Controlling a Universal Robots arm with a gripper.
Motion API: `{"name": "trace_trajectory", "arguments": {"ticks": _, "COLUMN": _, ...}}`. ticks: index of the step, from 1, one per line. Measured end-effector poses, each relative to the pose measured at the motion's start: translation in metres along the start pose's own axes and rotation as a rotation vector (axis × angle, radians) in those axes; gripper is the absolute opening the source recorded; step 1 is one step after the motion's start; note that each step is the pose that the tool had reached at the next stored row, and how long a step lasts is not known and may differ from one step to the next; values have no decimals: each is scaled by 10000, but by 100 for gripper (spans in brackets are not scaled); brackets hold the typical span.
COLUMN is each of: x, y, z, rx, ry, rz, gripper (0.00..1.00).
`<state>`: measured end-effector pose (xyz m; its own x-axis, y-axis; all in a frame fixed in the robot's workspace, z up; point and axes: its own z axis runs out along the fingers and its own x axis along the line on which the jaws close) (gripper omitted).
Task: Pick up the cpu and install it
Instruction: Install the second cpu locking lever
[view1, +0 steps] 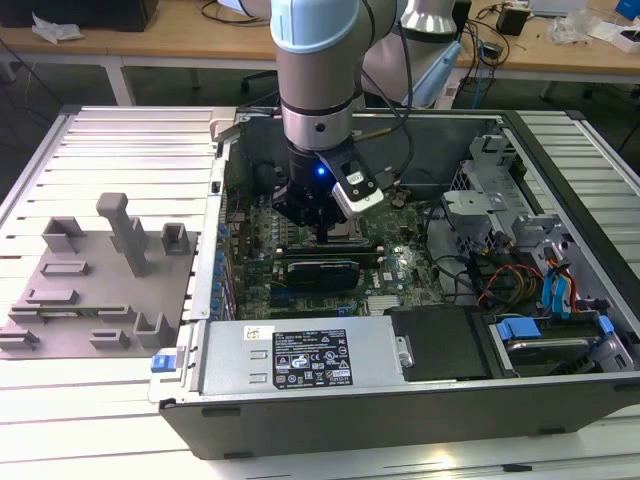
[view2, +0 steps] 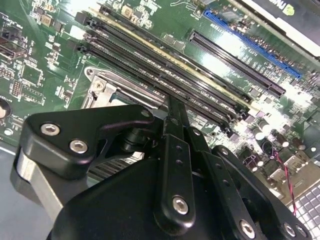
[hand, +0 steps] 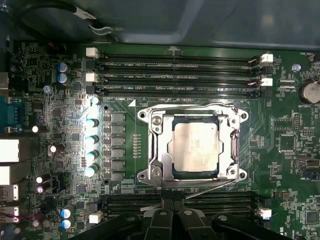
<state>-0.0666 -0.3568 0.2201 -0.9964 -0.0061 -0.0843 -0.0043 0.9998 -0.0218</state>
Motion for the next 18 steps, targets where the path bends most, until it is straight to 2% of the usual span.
{"name": "trace_trajectory", "arguments": {"ticks": 3, "x": 2, "y": -20, "z": 2, "rx": 0, "ry": -1, "rz": 1, "gripper": 11}}
{"name": "trace_trajectory", "arguments": {"ticks": 18, "x": 16, "y": -22, "z": 27, "rx": 1, "ry": 0, "rz": 0, "gripper": 11}}
